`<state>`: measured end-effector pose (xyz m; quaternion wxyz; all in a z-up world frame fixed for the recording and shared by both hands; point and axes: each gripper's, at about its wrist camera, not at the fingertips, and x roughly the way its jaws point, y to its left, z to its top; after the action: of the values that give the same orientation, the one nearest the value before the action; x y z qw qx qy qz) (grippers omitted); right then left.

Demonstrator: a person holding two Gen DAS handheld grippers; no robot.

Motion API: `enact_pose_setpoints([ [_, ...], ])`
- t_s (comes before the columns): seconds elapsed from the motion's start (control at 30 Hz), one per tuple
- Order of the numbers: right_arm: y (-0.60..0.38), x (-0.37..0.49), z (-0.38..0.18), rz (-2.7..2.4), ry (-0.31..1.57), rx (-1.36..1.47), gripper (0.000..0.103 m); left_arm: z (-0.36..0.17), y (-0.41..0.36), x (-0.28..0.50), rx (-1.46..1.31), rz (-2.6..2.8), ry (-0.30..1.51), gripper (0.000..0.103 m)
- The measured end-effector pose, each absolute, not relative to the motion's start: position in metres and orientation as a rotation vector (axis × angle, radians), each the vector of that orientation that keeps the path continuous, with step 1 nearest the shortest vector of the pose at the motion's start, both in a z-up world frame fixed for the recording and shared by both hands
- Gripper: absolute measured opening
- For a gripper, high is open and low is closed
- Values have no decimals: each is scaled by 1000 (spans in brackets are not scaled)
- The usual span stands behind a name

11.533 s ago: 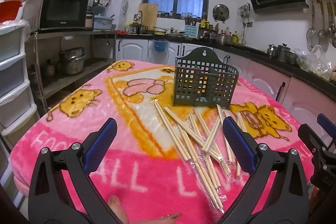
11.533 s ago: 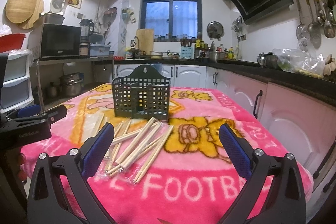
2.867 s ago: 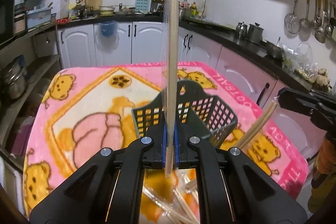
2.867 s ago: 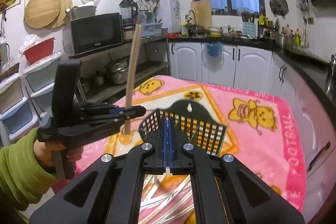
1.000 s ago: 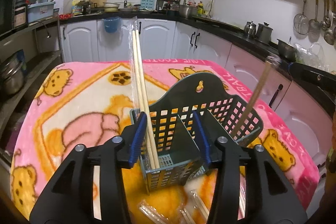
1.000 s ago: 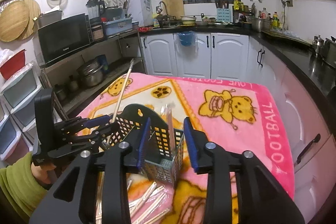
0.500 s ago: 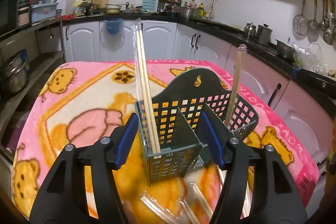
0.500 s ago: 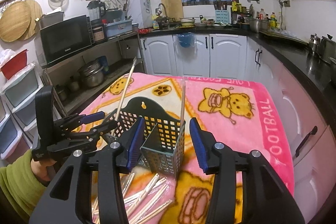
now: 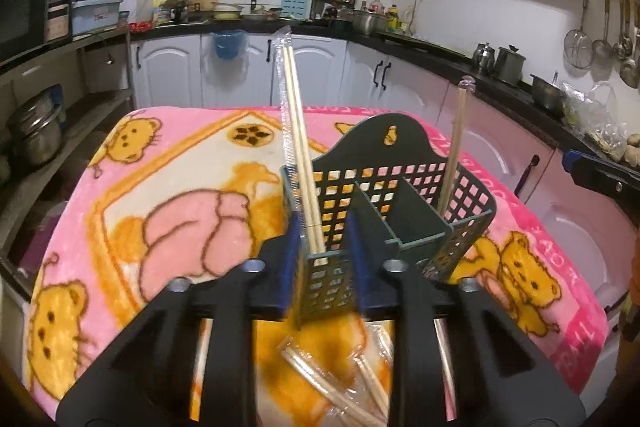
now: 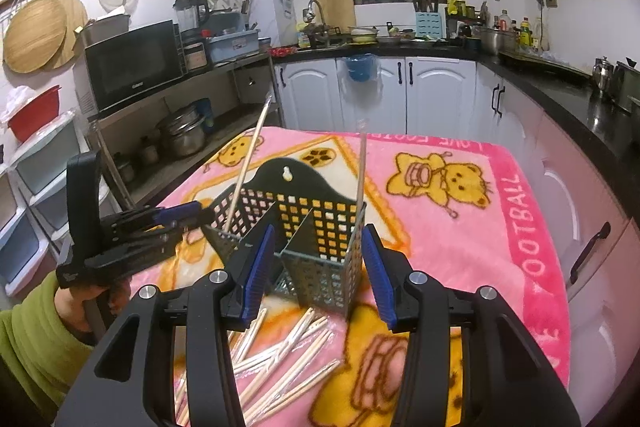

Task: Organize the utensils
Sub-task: 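Withdraw both open tools from the caddy back toward the chopstick pile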

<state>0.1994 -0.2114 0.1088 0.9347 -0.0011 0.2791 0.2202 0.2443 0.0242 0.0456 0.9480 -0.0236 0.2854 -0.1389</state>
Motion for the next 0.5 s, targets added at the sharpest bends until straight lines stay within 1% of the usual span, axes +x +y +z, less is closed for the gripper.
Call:
enact_pose_setpoints([
  [0.23, -207, 192, 98, 461, 592, -2, 43, 40, 25, 231, -54, -303, 602, 14],
  [0.5, -204, 188, 71, 467, 648, 7, 43, 28, 28, 213, -78, -314, 648, 15],
])
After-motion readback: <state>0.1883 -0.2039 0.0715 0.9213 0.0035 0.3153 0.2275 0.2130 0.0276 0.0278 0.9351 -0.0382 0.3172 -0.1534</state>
